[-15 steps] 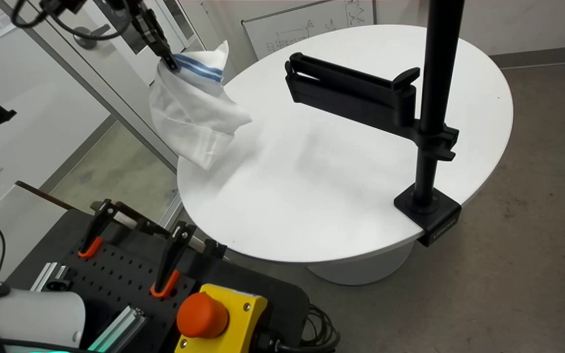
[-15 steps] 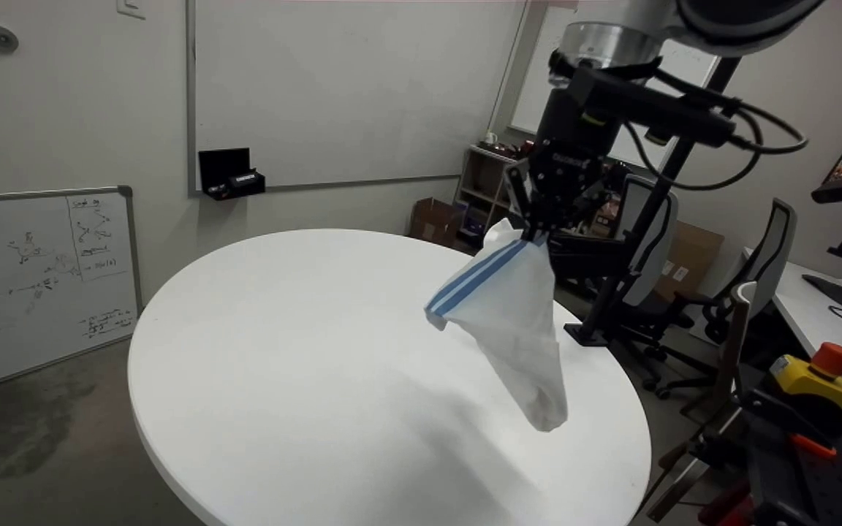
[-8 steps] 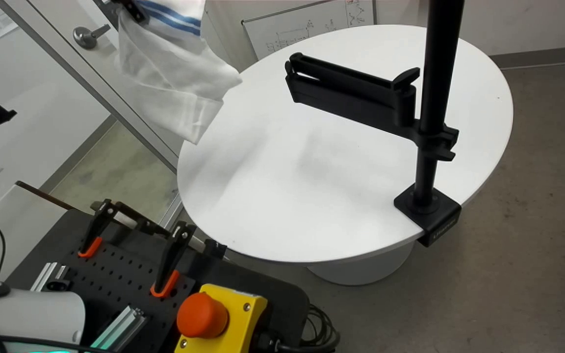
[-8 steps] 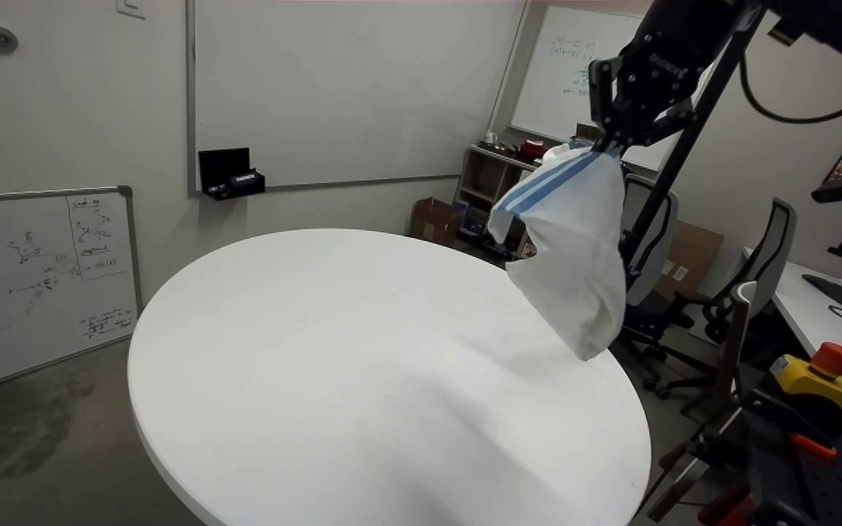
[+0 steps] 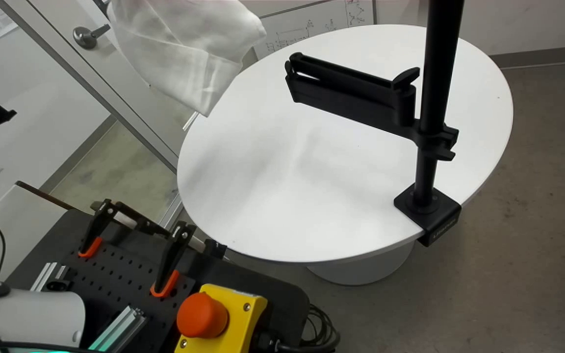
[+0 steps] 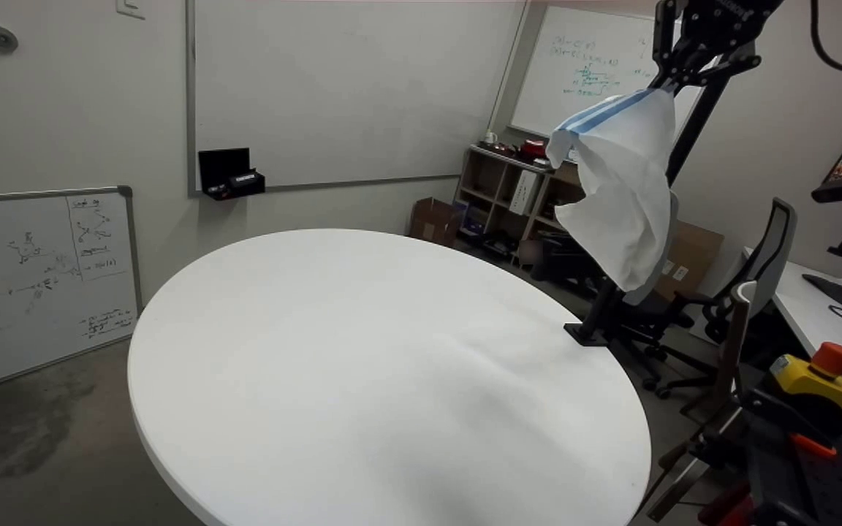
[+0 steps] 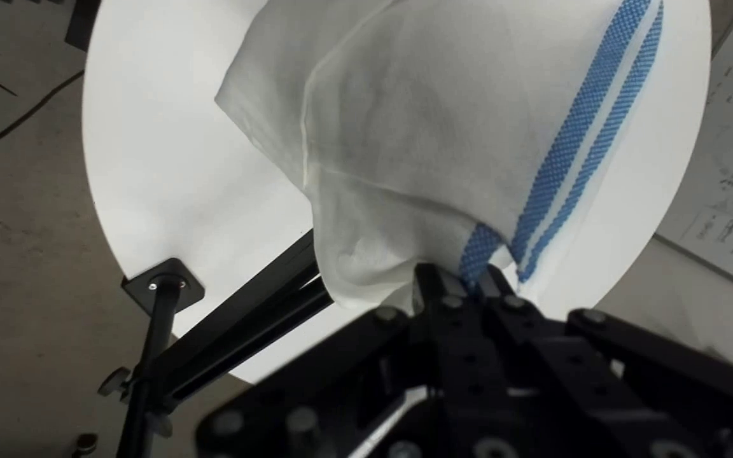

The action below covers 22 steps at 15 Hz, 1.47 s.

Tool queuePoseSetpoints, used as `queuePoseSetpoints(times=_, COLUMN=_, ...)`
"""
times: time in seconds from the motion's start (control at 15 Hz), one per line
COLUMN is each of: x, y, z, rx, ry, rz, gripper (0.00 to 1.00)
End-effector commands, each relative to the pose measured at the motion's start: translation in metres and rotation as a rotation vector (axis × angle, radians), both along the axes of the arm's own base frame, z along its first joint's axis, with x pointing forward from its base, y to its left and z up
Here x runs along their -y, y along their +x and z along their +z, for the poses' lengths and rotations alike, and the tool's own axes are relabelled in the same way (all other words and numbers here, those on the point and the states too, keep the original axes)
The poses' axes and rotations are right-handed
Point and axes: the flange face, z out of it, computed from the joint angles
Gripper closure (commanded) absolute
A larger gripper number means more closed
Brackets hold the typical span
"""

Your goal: Place the white towel on the black stand

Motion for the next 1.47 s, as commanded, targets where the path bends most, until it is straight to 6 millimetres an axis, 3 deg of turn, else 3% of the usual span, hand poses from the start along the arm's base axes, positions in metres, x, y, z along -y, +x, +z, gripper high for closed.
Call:
queuePoseSetpoints(times=0.0, x=0.03, y=-0.01, z=0.018, rx=0.001, ry=0.011, rz=-0.108, gripper=0.99)
queuePoseSetpoints(times=0.4, x=0.075, y=-0.027, z=0.021, rx=-0.008, ry=0.039, rz=-0.256, gripper=0.99)
queuePoseSetpoints(times=0.87, x=0.128, y=-0.031, z=0.008, rx=-0.085, ry=0.08, rz=-0.43, gripper=0.99)
queuePoseSetpoints(times=1.07, x=0.15, y=-0.019, z=0.0, rx=-0.081, ry=0.075, rz=-0.478, gripper=0.99)
queuePoseSetpoints(times=1.4, x=0.172, y=0.019, z=-0.015, rx=-0.086, ry=0.052, rz=-0.513, gripper=0.99)
